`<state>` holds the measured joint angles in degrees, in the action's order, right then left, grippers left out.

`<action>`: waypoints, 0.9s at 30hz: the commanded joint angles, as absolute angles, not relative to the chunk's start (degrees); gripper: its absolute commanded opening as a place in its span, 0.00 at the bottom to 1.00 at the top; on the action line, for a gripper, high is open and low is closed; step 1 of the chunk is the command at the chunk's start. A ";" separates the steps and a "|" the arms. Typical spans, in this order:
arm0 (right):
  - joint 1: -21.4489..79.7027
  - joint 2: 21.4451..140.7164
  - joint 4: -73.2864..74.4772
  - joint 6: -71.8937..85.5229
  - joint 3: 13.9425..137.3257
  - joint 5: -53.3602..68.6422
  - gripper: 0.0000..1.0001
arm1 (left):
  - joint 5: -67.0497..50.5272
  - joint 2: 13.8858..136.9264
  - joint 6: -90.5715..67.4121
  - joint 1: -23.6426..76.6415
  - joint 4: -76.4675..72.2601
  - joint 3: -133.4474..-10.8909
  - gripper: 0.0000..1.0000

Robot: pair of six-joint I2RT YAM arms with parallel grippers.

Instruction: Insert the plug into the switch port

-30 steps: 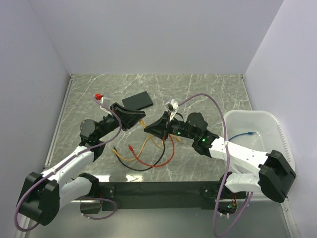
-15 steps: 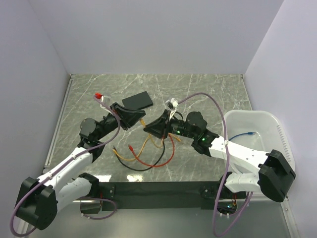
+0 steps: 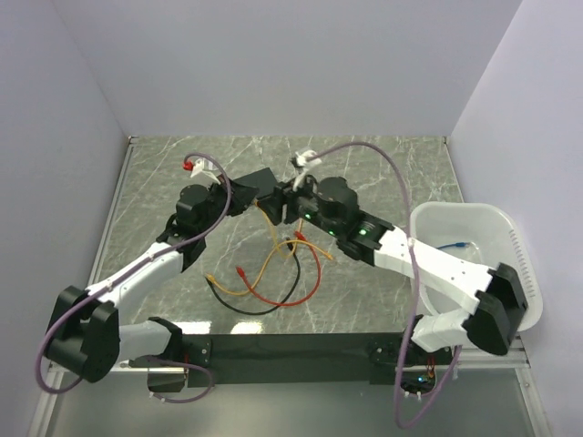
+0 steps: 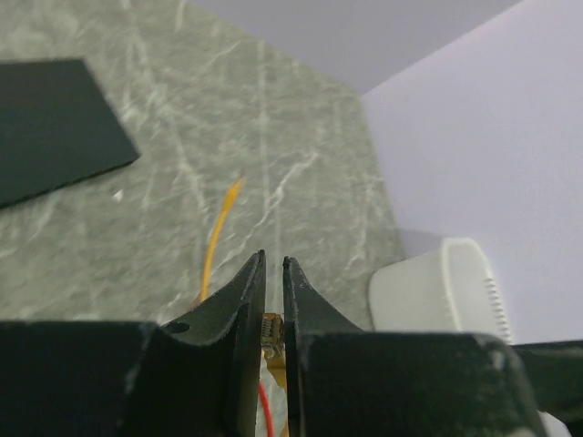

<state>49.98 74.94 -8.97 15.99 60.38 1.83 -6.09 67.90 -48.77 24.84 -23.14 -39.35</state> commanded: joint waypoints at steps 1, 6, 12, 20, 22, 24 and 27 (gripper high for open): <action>51.15 80.93 -1.76 12.13 66.61 -6.68 0.60 | -2.81 69.87 -50.27 24.79 -22.49 -42.01 0.01; 51.15 88.23 -0.44 12.48 71.98 -6.59 0.45 | -4.04 71.45 -50.89 24.79 -22.50 -42.98 0.01; 51.24 91.40 0.97 13.18 73.57 -6.07 0.41 | -3.16 71.19 -50.63 24.70 -21.88 -43.07 0.01; 51.15 90.97 -1.48 14.59 71.81 -6.33 0.40 | -3.60 71.81 -50.80 24.61 -22.15 -42.98 0.01; 51.07 90.44 -2.46 15.20 71.19 -5.28 0.44 | -3.34 71.89 -50.71 24.61 -22.24 -42.72 0.00; 50.71 90.09 -3.25 15.73 71.02 -4.05 0.48 | -3.60 71.89 -50.63 24.61 -22.76 -42.63 0.00; 49.57 90.00 -4.56 16.87 70.75 -2.38 0.49 | -5.27 71.81 -50.10 24.61 -24.78 -41.93 0.00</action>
